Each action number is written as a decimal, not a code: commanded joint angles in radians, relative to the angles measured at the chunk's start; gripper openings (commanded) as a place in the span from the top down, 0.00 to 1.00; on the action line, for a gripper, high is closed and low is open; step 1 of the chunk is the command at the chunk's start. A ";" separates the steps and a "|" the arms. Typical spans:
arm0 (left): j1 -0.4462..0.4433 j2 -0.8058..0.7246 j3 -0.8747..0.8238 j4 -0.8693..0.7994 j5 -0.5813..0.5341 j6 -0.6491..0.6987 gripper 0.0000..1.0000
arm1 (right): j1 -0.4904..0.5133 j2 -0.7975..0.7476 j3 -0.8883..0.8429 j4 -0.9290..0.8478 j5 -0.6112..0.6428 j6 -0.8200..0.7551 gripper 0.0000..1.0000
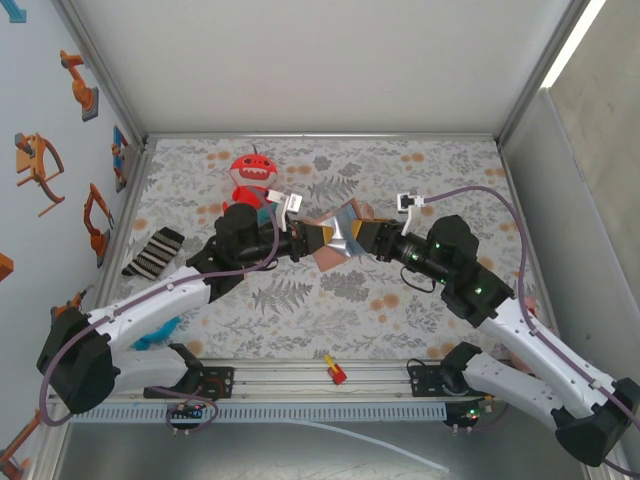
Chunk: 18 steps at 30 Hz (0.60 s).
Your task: Take the credit cards out of the card holder
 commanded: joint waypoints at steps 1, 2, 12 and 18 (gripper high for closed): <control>-0.004 -0.031 0.028 0.013 0.025 0.034 0.92 | 0.004 -0.022 0.013 0.068 -0.024 0.029 0.70; -0.003 -0.031 0.028 0.013 0.025 0.035 0.92 | 0.004 -0.022 0.010 0.078 -0.029 0.035 0.69; -0.003 -0.026 0.035 0.031 0.035 0.029 0.92 | -0.011 -0.004 -0.021 0.187 -0.110 0.106 0.73; -0.005 -0.042 0.032 0.031 0.039 0.030 0.92 | -0.015 -0.002 -0.022 0.173 -0.102 0.107 0.82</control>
